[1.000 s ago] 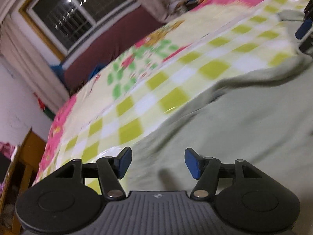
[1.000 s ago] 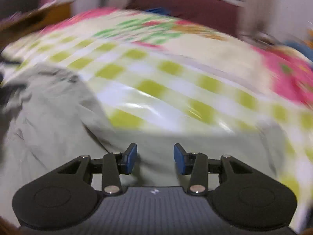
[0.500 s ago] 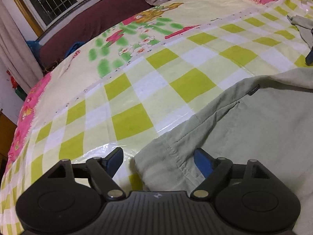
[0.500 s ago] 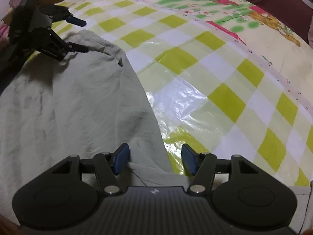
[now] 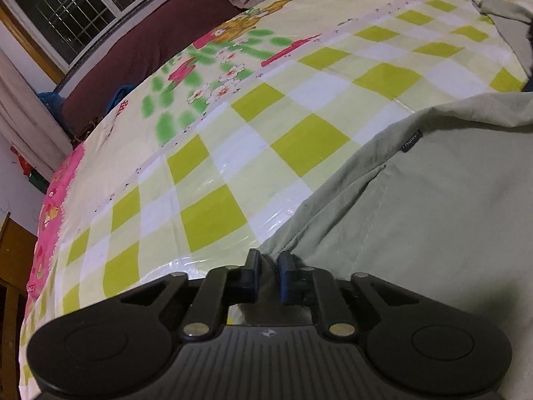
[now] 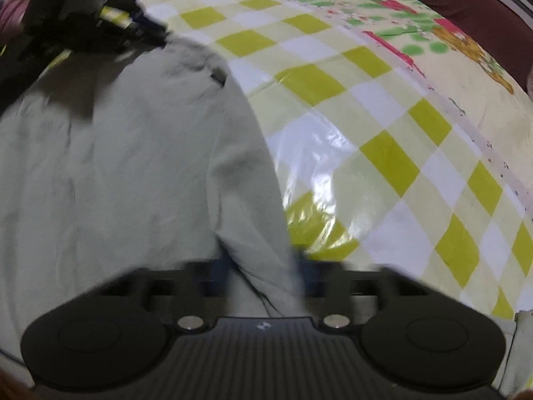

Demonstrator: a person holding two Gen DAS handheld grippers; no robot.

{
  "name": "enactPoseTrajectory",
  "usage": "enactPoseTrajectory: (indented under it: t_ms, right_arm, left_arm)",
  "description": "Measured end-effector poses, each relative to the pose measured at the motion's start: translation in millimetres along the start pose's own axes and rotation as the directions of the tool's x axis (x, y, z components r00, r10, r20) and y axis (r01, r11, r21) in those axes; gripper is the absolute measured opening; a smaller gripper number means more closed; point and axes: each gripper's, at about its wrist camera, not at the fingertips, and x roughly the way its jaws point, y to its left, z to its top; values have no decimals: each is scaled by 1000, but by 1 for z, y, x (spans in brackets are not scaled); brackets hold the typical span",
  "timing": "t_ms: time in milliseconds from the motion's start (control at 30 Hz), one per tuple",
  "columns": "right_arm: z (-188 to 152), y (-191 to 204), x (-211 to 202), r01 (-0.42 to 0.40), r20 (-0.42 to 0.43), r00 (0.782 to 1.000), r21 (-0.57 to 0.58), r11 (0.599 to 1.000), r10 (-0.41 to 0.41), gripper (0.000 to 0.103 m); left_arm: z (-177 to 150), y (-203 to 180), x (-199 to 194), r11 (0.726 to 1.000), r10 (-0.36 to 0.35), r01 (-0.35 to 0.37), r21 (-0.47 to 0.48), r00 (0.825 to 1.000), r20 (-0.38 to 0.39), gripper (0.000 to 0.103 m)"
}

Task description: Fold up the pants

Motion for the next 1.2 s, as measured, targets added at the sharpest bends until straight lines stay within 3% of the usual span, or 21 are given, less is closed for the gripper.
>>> enactPoseTrajectory:
  t_ms: [33, 233, 367, 467, 567, 667, 733, 767, 833, 900, 967, 1033, 1200]
  right_arm:
    - [2, -2, -2, 26, 8, 1000, 27, 999, -26, 5]
    - [0, -9, -49, 104, 146, 982, 129, 986, -123, 3]
    - [-22, 12, -109, 121, 253, 955, 148, 982, -156, 3]
    - [-58, 50, -153, 97, 311, 941, 133, 986, -135, 3]
    - [-106, 104, -169, 134, 286, 947, 70, 989, -149, 3]
    - [-146, 140, -142, 77, 130, 988, 92, 993, -88, 4]
    - [-159, 161, -119, 116, 51, 992, 59, 991, -119, 9]
    - [-158, 168, -111, 141, 29, 990, 21, 990, -141, 11]
    - [-147, 172, -112, 180, 22, 983, -7, 984, -180, 26]
    - [-128, 164, -127, 177, 74, 981, 14, 984, -178, 32]
    - [-108, 152, -142, 160, 138, 977, 49, 986, -165, 44]
    - [-78, 140, -144, 128, 215, 966, 77, 989, -142, 63]
    - [11, 99, -59, 5, 264, 962, 233, 972, -68, 65]
  left_arm:
    - [0, 0, -1, 1000, 9, -9, 1, 1000, -1, 24]
    - [-3, 2, -30, 998, 59, -58, -35, 997, 44, 17]
    - [-20, 4, -87, 994, 81, -72, -86, 990, 113, 17]
    - [-48, -12, -147, 992, 66, -46, -115, 982, 176, 17]
    - [-84, -43, -190, 993, 49, -27, -116, 980, 191, 17]
    - [-113, -73, -208, 991, 8, 12, -132, 988, 152, 19]
    - [-122, -89, -214, 989, -25, 45, -142, 990, 137, 21]
    - [-125, -97, -217, 989, -34, 53, -138, 989, 141, 22]
    - [-126, -109, -222, 993, -41, 57, -106, 988, 149, 24]
    - [-125, -116, -223, 994, -53, 68, -84, 984, 168, 27]
    - [-127, -120, -218, 994, -60, 76, -82, 981, 182, 28]
    - [-128, -120, -204, 989, -80, 101, -112, 981, 177, 28]
    - [-133, -125, -176, 976, -106, 136, -170, 979, 173, 28]
